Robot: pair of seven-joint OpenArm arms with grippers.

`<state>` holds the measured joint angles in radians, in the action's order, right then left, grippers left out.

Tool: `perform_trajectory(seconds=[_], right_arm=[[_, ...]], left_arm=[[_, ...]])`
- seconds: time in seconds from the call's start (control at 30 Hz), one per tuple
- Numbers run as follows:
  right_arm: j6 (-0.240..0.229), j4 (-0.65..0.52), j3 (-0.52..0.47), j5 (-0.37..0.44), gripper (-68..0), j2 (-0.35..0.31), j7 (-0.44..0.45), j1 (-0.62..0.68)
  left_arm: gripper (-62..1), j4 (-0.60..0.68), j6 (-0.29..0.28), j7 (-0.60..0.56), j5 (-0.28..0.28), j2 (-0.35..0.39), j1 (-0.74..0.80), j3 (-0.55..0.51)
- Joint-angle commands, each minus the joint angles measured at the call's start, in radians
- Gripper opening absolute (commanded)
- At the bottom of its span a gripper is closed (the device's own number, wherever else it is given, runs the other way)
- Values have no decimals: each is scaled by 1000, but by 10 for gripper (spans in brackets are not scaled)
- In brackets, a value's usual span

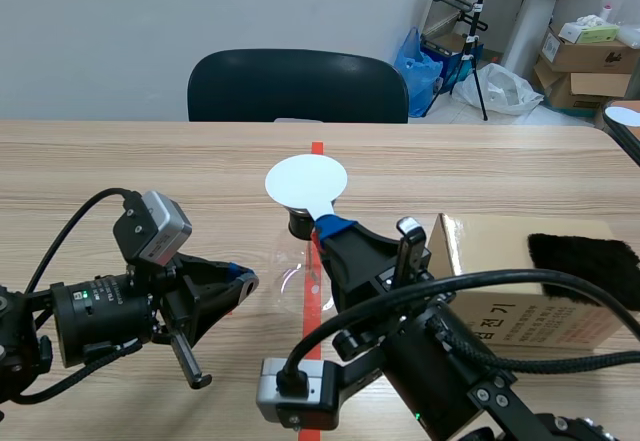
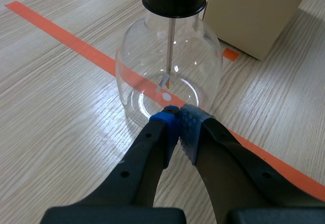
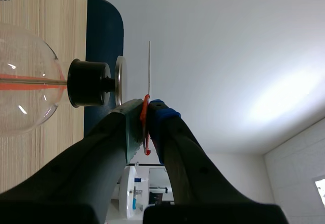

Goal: Do the electroscope experiment

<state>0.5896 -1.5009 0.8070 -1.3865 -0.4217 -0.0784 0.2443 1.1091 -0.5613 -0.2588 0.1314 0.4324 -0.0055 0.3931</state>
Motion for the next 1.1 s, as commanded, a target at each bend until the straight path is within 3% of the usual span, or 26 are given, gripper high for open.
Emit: perform_trajectory(seconds=[0.0, 0.77, 1.07], right_arm=[[9, -19, -8, 3, -667, -5, 0, -14], [9, -19, -8, 3, -667, -5, -5, -14], [9, -19, -8, 3, -667, -5, -131, -14]], left_arm=[[-579, 17, -2, -11, 13, -2, 3, -8], [-579, 17, -2, -11, 13, -3, 2, -8], [-579, 17, -2, -11, 13, -3, 2, -8]])
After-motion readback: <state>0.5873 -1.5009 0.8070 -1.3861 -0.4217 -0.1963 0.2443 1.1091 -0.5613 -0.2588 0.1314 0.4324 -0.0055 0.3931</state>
